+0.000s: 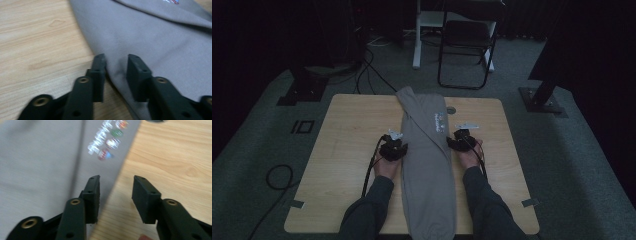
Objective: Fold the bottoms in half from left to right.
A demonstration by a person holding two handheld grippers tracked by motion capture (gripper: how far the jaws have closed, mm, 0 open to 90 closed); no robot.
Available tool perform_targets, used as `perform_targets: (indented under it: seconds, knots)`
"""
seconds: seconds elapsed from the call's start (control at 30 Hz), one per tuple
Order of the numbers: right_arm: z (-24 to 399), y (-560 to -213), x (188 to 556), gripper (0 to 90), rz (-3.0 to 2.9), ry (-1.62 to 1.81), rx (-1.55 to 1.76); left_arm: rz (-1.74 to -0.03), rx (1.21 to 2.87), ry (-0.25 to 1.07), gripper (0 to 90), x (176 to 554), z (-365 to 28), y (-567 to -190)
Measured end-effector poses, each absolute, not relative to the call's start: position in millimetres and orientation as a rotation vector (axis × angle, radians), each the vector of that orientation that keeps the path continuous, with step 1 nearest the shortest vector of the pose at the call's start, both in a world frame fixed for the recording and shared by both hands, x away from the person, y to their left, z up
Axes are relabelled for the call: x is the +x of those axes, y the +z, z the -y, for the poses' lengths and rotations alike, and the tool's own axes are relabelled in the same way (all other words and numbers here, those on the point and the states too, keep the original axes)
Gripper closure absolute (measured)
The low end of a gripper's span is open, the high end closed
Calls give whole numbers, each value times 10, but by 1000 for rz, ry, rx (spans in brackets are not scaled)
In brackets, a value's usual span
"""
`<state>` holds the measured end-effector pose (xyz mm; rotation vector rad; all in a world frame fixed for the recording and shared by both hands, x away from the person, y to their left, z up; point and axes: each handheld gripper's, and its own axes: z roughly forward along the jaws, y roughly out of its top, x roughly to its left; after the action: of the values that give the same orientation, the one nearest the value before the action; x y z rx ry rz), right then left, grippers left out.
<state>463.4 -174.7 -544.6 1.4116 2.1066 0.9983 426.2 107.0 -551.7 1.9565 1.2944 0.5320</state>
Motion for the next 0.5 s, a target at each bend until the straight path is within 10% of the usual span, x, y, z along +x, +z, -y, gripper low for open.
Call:
perform_targets:
  seconds: [0.3,0.5]
  knots:
    - [1244,-5451,4701,389,-2239,1012,1232,-1349,1910,528,565,4556,-1038,-5491]
    - [1312,-5504,4794,503,-2172,930,1338,-1379,1914,522,623,4634,-1017,-5527]
